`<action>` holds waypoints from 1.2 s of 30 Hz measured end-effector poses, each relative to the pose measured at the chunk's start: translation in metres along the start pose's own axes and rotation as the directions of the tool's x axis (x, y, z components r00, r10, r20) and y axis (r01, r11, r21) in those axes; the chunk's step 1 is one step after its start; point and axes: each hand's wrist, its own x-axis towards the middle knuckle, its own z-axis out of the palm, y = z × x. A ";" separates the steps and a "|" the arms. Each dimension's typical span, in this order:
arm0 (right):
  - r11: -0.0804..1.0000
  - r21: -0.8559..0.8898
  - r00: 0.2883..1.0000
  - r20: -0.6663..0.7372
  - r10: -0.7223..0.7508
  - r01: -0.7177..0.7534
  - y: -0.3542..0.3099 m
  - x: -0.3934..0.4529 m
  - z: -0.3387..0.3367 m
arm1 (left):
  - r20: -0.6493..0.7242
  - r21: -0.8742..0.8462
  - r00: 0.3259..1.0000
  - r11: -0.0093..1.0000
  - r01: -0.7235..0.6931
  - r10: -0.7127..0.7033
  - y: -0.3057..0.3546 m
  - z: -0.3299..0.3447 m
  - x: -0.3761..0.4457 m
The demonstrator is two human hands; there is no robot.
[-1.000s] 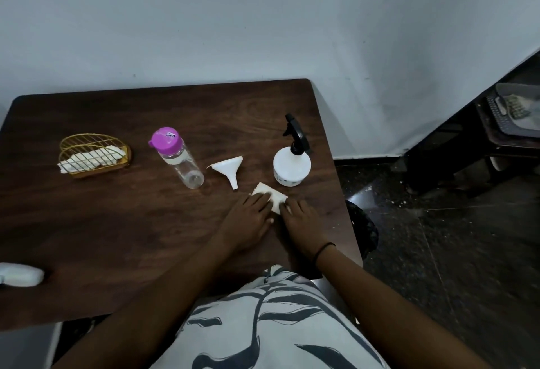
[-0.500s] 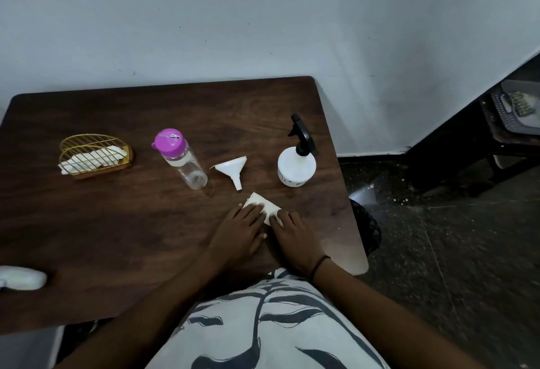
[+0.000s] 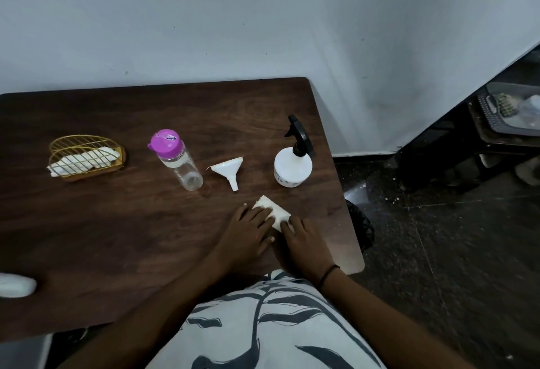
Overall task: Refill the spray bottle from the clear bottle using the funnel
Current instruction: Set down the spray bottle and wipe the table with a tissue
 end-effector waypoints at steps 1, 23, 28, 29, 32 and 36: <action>1.000 0.013 1.000 0.019 -0.018 0.017 -0.005 -0.001 0.003 | -0.024 0.006 1.000 1.000 0.005 -0.005 -0.003 0.001 -0.006; 0.981 -0.117 0.987 0.029 0.159 -0.155 0.010 0.008 -0.005 | 0.011 0.051 0.999 0.998 0.036 -0.037 0.003 0.000 0.023; 0.994 -0.060 0.996 -0.007 0.086 -0.087 -0.008 -0.009 0.000 | -0.057 0.072 0.998 0.997 0.009 -0.005 -0.001 0.005 0.000; 0.996 -0.058 0.997 -0.011 0.073 -0.073 -0.007 -0.007 0.000 | -0.055 0.075 0.998 0.997 0.009 -0.005 -0.002 0.005 0.003; 0.996 -0.053 0.997 -0.008 0.071 -0.071 0.002 0.007 -0.001 | -0.032 0.075 0.999 0.997 0.018 -0.016 0.001 0.001 0.022; 0.977 -0.114 0.980 0.062 0.188 -0.180 0.020 0.030 -0.011 | 0.021 0.066 0.999 0.997 0.041 -0.042 0.006 -0.003 0.049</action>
